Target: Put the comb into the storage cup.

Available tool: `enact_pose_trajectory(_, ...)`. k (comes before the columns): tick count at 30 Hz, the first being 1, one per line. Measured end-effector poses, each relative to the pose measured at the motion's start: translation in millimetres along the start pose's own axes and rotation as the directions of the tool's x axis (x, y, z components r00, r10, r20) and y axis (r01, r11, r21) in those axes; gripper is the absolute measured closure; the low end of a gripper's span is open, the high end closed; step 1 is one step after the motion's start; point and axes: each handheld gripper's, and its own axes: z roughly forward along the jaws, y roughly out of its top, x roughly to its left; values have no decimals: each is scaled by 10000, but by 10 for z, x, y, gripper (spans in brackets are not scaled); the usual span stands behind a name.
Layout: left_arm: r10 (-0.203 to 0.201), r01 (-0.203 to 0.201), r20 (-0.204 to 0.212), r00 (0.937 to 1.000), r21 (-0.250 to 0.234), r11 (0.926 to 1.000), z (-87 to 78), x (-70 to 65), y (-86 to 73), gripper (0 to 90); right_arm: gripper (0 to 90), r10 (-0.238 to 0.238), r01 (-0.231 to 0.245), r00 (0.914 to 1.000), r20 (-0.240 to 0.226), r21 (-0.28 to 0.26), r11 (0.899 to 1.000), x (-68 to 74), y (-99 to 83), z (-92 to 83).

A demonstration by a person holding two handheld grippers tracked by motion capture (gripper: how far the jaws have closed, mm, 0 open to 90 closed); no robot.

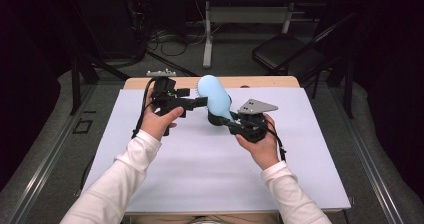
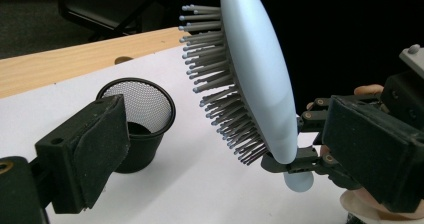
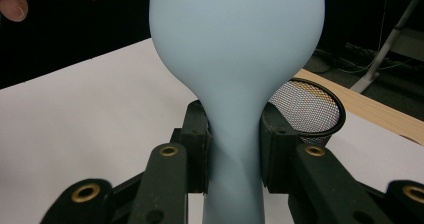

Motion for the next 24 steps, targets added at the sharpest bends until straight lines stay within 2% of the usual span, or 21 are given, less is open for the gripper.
enact_pose_trajectory(13,-90,90,119,9999,-37,10000,65,14,23,49,695,28,-29,10000,-18,-46,10000,9,6,-7)
enact_pose_trajectory(24,-377,376,159,9992,11,9993,113,50,33,49,695,8,-9,10000,-26,-81,10000,12,9,-11)
